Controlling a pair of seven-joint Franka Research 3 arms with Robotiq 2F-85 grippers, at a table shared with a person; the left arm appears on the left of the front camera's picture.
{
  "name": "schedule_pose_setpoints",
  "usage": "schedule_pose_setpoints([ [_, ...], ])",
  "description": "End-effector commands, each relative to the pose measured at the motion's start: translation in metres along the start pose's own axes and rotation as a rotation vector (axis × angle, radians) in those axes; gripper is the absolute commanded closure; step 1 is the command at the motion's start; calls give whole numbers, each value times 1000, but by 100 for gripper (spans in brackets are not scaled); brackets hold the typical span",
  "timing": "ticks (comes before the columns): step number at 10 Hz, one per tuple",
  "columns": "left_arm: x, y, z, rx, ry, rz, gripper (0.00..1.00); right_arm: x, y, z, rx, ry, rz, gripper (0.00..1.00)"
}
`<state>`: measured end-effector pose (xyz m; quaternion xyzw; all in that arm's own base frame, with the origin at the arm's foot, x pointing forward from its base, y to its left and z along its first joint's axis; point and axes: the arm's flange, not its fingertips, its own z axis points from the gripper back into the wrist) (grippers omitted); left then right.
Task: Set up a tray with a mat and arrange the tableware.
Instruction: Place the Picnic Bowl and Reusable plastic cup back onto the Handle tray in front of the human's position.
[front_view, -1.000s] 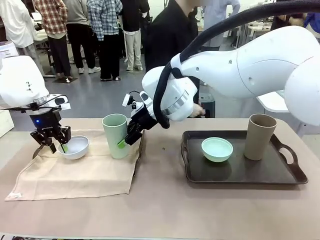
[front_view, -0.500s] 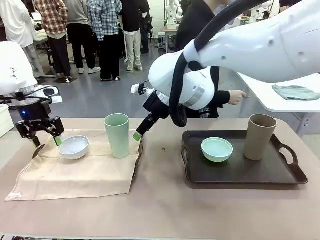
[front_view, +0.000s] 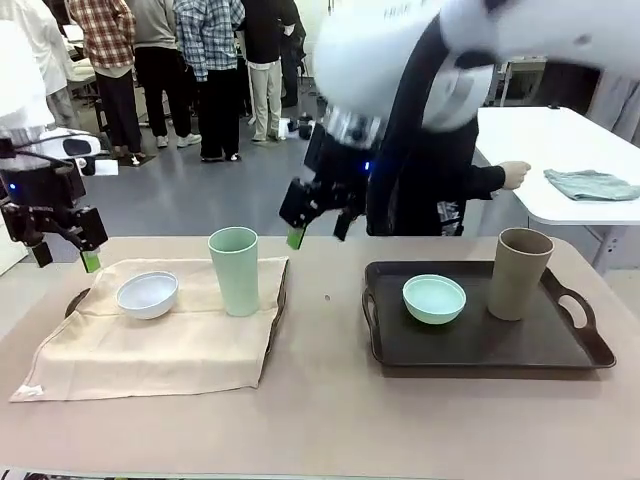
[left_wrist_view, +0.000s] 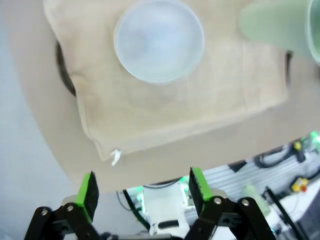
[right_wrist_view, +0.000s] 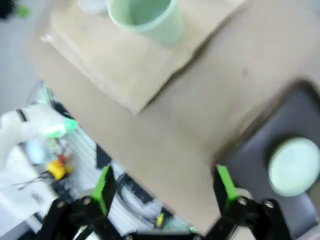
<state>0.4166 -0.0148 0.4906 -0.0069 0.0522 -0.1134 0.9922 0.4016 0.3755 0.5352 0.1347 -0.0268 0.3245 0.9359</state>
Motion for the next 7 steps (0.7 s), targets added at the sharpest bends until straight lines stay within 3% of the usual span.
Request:
schedule_pose_setpoints([
  [1, -9, -17, 33, 53, 18, -100, 6, 13, 37, 43, -59, 103, -97, 0],
  [4, -32, -49, 103, 63, -143, -54, 6, 8, 91, 95, -242, 185, -158, 0],
  [5, -20, -39, 65, 41, -32, -97, 6, -16, 62, 80, -153, 118, -148, 0],
  [7, -20, -39, 65, 41, -32, -97, 6, -16, 62, 80, -153, 118, -148, 0],
])
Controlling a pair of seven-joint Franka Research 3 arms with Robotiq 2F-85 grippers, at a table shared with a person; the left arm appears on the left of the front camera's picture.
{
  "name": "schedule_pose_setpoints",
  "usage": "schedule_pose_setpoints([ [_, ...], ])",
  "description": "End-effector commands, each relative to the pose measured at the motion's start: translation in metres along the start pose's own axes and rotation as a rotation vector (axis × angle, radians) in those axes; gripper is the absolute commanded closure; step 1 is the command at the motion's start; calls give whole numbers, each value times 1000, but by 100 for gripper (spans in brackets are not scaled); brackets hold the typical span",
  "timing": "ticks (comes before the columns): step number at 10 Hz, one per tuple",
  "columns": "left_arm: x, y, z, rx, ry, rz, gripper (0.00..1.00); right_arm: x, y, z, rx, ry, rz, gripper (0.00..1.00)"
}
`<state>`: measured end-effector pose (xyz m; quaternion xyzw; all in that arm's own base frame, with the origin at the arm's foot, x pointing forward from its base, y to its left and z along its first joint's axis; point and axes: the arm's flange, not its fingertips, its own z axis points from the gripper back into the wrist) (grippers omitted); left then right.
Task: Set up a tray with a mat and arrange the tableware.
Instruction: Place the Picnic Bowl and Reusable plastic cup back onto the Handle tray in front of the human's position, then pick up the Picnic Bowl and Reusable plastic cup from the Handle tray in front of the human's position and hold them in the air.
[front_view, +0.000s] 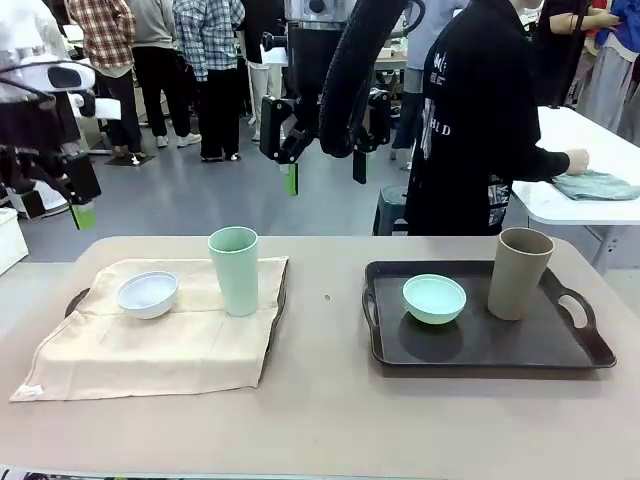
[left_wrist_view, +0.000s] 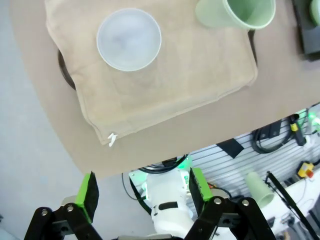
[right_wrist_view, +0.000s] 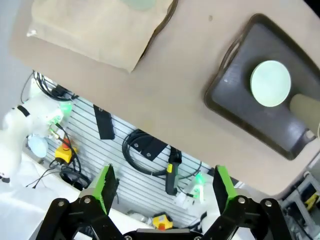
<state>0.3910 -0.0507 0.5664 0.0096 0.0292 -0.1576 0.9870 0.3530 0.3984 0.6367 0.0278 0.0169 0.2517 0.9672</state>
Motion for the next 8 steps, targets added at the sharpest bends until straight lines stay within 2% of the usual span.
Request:
schedule_pose_setpoints([
  [1, 3, 4, -8, -2, 8, -9, 6, -3, -8, -12, 32, -14, 16, 0],
  [8, 5, 1, -10, -5, 20, 1, 6, 4, -5, -7, 6, -8, 3, 0],
])
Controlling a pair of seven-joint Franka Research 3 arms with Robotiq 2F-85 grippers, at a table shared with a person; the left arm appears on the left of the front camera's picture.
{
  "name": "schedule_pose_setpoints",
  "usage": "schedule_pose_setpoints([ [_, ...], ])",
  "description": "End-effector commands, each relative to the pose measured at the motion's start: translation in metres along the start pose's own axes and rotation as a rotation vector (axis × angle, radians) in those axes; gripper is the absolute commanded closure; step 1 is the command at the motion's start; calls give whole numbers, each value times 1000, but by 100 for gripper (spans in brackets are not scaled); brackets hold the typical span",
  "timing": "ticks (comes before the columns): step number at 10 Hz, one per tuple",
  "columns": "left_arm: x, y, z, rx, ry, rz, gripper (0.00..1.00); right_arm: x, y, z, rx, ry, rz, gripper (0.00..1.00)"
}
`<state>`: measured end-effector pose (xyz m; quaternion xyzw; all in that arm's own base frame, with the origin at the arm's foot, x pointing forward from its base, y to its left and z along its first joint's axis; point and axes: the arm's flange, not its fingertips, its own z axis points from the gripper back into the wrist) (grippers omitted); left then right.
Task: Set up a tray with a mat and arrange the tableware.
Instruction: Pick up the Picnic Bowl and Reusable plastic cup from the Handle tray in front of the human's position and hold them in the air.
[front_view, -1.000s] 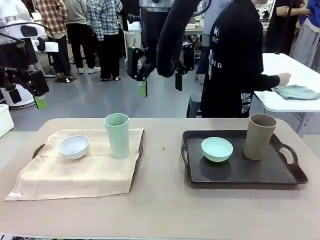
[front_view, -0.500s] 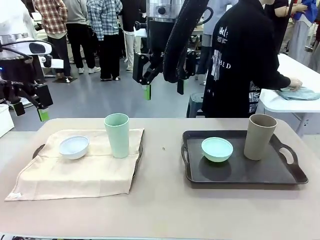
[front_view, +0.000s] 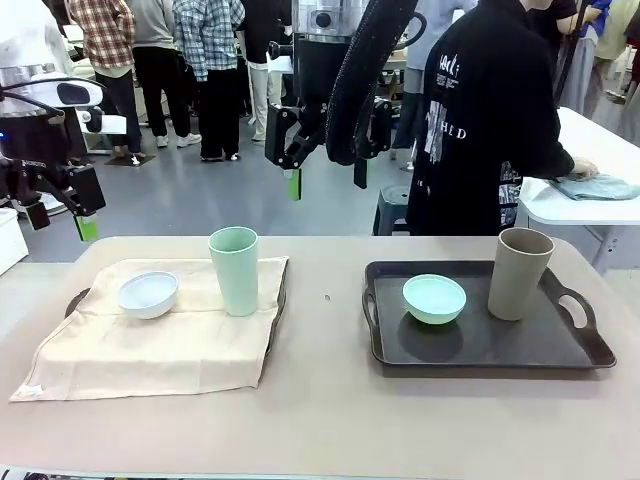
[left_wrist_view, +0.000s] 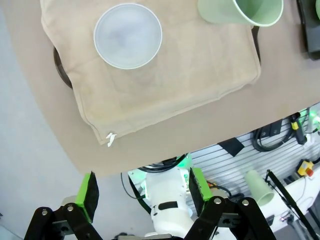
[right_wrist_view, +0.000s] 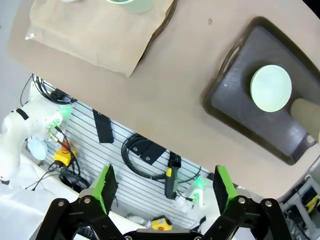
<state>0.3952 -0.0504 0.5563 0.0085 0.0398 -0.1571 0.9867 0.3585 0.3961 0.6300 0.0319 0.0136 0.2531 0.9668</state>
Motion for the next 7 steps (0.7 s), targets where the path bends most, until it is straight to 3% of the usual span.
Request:
schedule_pose_setpoints([
  [1, 5, 2, 14, -88, -62, -3, 6, -11, -43, 9, 105, -91, -112, 0],
  [3, 21, 33, 27, -260, -154, 36, 6, -57, -146, 28, 325, -225, -329, 0],
  [5, 17, 72, 36, -559, -184, 40, 6, -124, -225, 38, 417, -349, -493, 0],
  [6, 11, 90, 38, -760, -215, 5, 6, -158, -251, 42, 522, -406, -506, 0],
  [7, 3, 91, 38, -778, -217, -59, 6, -172, -248, 43, 459, -370, -607, 0],
])
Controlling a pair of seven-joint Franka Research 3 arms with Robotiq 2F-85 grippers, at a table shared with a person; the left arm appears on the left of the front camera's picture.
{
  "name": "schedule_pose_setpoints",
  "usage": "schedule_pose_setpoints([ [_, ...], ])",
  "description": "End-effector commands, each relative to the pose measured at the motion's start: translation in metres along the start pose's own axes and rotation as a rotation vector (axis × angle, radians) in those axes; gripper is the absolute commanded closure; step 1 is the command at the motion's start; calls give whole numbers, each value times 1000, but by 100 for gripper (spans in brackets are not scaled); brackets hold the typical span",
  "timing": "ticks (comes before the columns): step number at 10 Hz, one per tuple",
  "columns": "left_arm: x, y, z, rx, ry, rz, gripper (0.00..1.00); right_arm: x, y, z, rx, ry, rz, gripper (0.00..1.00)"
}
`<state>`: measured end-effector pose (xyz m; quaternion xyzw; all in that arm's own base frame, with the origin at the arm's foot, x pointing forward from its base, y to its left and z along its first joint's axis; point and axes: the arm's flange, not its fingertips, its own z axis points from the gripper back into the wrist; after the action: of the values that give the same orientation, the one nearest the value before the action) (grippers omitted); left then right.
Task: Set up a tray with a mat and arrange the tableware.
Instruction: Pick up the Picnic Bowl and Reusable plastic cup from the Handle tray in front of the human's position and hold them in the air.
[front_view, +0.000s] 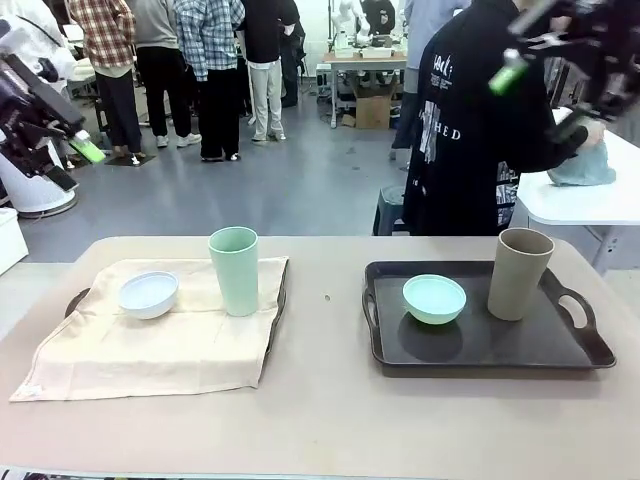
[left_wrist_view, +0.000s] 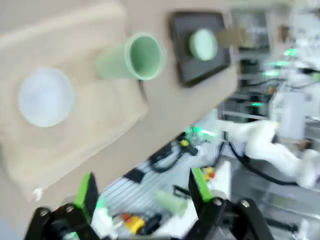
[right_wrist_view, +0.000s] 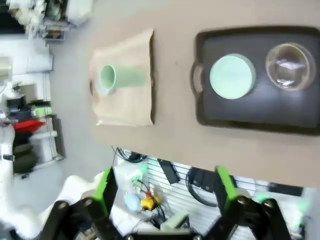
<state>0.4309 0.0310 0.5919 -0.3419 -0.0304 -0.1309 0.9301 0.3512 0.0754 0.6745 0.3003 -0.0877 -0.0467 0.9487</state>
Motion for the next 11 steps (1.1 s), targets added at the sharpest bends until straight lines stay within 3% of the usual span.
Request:
schedule_pose_setpoints([
  [1, 6, -10, -11, 136, 14, 35, 6, 17, 33, -19, -21, 41, 53, 0],
  [2, 6, -10, -11, 136, 14, 35, 6, 17, 33, -19, -21, 41, 53, 0],
  [3, 6, -10, -11, 136, 14, 35, 6, -8, -3, 4, -3, -8, 0, 0],
  [4, 1, -1, -2, 32, 5, 6, 6, 23, -27, 20, 266, 57, -87, 0],
  [5, 8, 12, 6, -77, -10, 59, 6, 43, -75, 46, 510, 45, -172, 0],
  [6, 4, 36, 20, -206, -36, 130, 6, 46, -127, 58, 667, 44, -253, 0],
  [8, -12, 88, 51, -433, -83, 196, 6, 31, -199, 78, 923, 41, -289, 0],
  [9, -19, 110, 62, -492, -106, 225, 6, 22, -228, 82, 986, 61, -299, 0],
  [11, -40, 142, 89, -650, -182, 231, 6, 4, -261, 78, 973, 101, -328, 0],
])
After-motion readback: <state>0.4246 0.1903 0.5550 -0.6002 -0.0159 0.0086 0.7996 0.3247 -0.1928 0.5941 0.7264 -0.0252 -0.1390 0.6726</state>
